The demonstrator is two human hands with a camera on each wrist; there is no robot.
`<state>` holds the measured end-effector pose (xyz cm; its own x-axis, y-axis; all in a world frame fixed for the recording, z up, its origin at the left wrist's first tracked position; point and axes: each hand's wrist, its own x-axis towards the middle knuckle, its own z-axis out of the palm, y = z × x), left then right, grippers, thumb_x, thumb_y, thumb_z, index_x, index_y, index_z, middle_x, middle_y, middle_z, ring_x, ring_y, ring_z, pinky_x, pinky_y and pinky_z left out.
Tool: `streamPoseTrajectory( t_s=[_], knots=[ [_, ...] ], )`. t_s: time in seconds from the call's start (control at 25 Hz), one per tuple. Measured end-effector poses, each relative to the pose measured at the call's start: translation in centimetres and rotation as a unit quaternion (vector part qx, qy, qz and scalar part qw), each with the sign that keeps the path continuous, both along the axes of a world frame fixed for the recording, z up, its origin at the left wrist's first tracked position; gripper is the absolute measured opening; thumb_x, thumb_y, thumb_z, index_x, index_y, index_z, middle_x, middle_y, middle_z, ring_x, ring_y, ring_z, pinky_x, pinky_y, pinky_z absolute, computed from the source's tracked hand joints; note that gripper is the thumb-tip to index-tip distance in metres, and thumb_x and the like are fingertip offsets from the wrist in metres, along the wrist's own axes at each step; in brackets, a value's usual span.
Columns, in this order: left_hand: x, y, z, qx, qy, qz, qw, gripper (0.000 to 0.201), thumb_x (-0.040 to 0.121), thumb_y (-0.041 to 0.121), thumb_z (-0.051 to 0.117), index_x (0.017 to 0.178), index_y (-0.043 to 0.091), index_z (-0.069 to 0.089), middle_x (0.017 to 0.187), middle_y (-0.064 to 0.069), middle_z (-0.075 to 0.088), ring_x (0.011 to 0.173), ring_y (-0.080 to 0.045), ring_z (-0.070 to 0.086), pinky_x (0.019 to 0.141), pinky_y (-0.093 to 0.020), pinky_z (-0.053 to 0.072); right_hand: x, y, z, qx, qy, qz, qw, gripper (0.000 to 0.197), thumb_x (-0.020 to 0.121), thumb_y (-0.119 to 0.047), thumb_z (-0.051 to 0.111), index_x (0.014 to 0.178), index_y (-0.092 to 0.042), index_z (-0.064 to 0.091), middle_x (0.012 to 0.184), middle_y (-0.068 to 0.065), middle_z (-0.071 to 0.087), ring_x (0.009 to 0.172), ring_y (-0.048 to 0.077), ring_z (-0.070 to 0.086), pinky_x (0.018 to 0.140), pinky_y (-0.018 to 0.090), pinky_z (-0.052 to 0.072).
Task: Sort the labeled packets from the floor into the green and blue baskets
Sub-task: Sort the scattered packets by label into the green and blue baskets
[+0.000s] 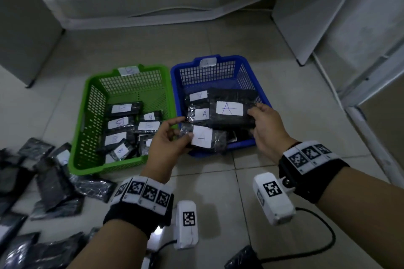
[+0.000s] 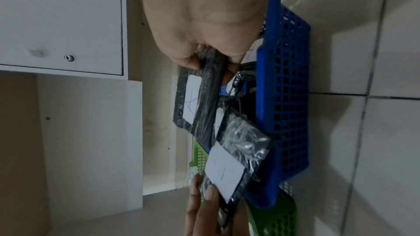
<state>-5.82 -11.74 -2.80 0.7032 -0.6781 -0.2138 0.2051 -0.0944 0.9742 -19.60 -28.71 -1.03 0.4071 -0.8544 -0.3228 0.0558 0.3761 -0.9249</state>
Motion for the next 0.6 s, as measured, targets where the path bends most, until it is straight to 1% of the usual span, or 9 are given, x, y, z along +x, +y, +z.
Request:
streamPoseTrajectory(
  t_s=[0.08, 0.12, 0.2, 0.28, 0.36, 0.4, 0.44, 0.52, 0.6],
  knots=[
    [0.7, -1.1, 0.3, -0.008, 0.018, 0.041, 0.999, 0.037, 0.085, -0.001, 0.063, 0.119, 0.013, 0.056, 0.08, -0.01, 0.061, 0.077, -0.019, 0.064, 0.062, -0.031, 0.059, 1.2, -2.2, -0.1, -0.002, 0.001, -0.002, 1.0, 0.026, 0.088, 0.004, 0.043, 0.09, -0.008, 0.066, 0.083, 0.007, 0.07, 0.074, 0.019, 0.067, 0.059, 0.025, 0.056],
    [1.1, -1.7, 0.6, -0.012, 0.02, 0.057, 0.998, 0.036, 0.086, 0.0, 0.062, 0.119, 0.012, 0.056, 0.076, -0.005, 0.065, 0.075, -0.016, 0.066, 0.064, -0.03, 0.06, 2.1, -3.5, -0.1, -0.005, 0.009, 0.003, 1.0, 0.028, 0.087, 0.006, 0.043, 0.089, -0.009, 0.066, 0.083, 0.008, 0.07, 0.072, 0.019, 0.068, 0.057, 0.023, 0.054],
    [2.1, -3.2, 1.2, -0.023, 0.018, 0.083, 0.996, 0.034, 0.087, 0.001, 0.061, 0.119, 0.012, 0.055, 0.072, 0.0, 0.068, 0.072, -0.014, 0.066, 0.067, -0.029, 0.057, 4.2, -5.8, 0.1, -0.012, 0.031, 0.018, 0.999, 0.027, 0.087, 0.008, 0.047, 0.084, -0.011, 0.066, 0.087, 0.011, 0.07, 0.072, 0.022, 0.067, 0.058, 0.026, 0.055],
    [3.3, -4.8, 1.8, -0.024, 0.024, 0.094, 0.995, 0.033, 0.089, 0.003, 0.059, 0.119, 0.013, 0.053, 0.085, -0.01, 0.069, 0.079, -0.019, 0.065, 0.072, -0.032, 0.056, 6.6, -7.3, -0.4, -0.021, 0.061, 0.042, 0.997, 0.025, 0.085, 0.008, 0.053, 0.077, -0.014, 0.062, 0.087, 0.013, 0.068, 0.072, 0.025, 0.065, 0.066, 0.037, 0.057],
    [5.0, -6.8, 1.7, -0.007, 0.008, 0.1, 0.995, 0.03, 0.09, 0.003, 0.057, 0.116, 0.017, 0.054, 0.093, -0.015, 0.068, 0.084, -0.022, 0.066, 0.072, -0.032, 0.057, 9.0, -8.3, -1.7, -0.06, 0.135, 0.067, 0.987, 0.027, 0.081, 0.005, 0.061, 0.075, -0.019, 0.053, 0.084, 0.009, 0.064, 0.079, 0.028, 0.064, 0.078, 0.048, 0.056],
    [5.6, -7.6, 1.5, 0.006, -0.003, 0.101, 0.995, 0.029, 0.09, 0.002, 0.057, 0.113, 0.019, 0.054, 0.094, -0.015, 0.068, 0.087, -0.024, 0.067, 0.072, -0.031, 0.059, 9.9, -8.6, -2.8, -0.09, 0.181, 0.08, 0.976, 0.027, 0.078, 0.0, 0.065, 0.076, -0.022, 0.051, 0.086, 0.009, 0.064, 0.085, 0.03, 0.065, 0.082, 0.051, 0.055],
    [6.4, -8.6, 1.2, 0.017, -0.013, 0.1, 0.995, 0.029, 0.09, 0.001, 0.056, 0.111, 0.02, 0.054, 0.096, -0.016, 0.067, 0.089, -0.026, 0.068, 0.073, -0.033, 0.059, 10.7, -9.0, -3.8, -0.119, 0.217, 0.097, 0.964, 0.025, 0.076, -0.005, 0.068, 0.076, -0.024, 0.052, 0.09, 0.01, 0.067, 0.088, 0.03, 0.065, 0.085, 0.051, 0.055],
    [7.6, -10.3, 0.7, 0.048, -0.056, 0.086, 0.994, 0.031, 0.089, -0.001, 0.055, 0.113, 0.019, 0.054, 0.096, -0.018, 0.064, 0.091, -0.03, 0.067, 0.075, -0.036, 0.058, 11.4, -9.7, -5.8, -0.149, 0.243, 0.129, 0.95, 0.016, 0.075, -0.011, 0.069, 0.081, -0.024, 0.061, 0.098, 0.011, 0.07, 0.094, 0.03, 0.065, 0.089, 0.048, 0.053],
    [8.5, -11.8, 0.4, 0.101, -0.13, 0.068, 0.984, 0.034, 0.088, 0.002, 0.057, 0.117, 0.018, 0.053, 0.091, -0.008, 0.061, 0.091, -0.026, 0.065, 0.078, -0.038, 0.058, 11.0, -10.0, -6.4, -0.152, 0.261, 0.167, 0.939, 0.019, 0.08, -0.01, 0.067, 0.098, -0.015, 0.071, 0.106, 0.012, 0.071, 0.1, 0.029, 0.065, 0.096, 0.044, 0.05]
  ],
)
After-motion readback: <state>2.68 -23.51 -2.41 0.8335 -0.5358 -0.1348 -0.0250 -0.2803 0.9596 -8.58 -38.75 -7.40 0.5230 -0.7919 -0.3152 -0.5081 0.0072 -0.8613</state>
